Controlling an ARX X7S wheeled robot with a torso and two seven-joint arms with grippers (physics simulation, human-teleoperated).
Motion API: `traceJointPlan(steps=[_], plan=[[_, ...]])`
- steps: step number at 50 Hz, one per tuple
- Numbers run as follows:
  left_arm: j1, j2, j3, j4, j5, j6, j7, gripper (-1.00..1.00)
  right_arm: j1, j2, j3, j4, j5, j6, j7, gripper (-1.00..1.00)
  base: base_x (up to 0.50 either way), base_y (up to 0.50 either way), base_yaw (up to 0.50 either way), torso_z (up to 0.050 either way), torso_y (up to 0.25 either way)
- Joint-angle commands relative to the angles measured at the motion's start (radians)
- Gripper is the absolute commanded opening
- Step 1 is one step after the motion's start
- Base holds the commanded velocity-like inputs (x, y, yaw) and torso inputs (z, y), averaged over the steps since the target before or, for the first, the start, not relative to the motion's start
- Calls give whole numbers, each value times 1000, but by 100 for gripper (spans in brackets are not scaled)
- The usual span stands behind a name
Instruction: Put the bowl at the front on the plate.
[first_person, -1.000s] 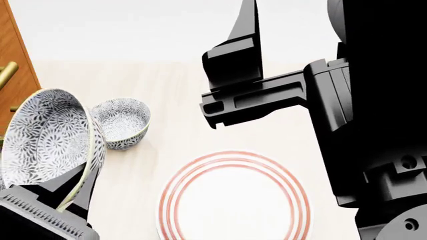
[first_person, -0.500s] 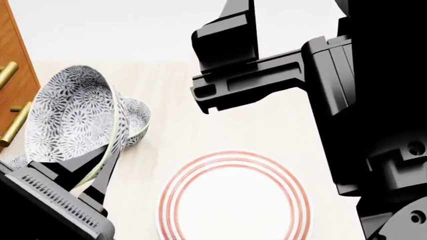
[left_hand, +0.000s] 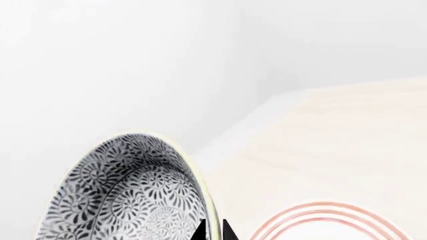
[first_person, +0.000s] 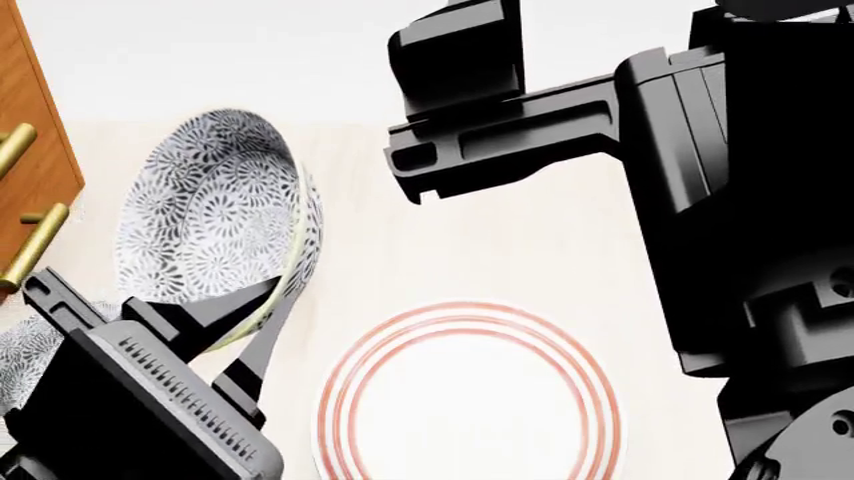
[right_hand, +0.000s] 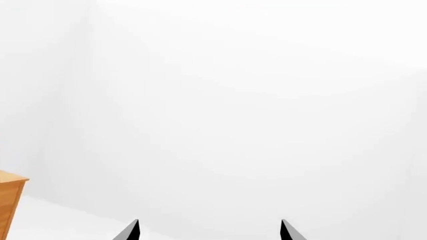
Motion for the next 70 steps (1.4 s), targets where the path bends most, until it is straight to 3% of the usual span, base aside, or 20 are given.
traceJointPlan(steps=[1, 28, 70], plan=[[-29, 13, 59, -56, 92, 50, 54, -100, 5, 3, 2, 1, -9, -7, 4, 100, 0, 0, 0, 0, 0], [-83, 47, 223, -203, 261, 173, 192, -100, 30, -23, -16, 17, -37, -14, -15, 100, 0, 0, 0, 0, 0], [-132, 148, 366, -443, 370, 315, 334, -100, 43, -32, -27, 27, -66, -32, -59, 100, 0, 0, 0, 0, 0]])
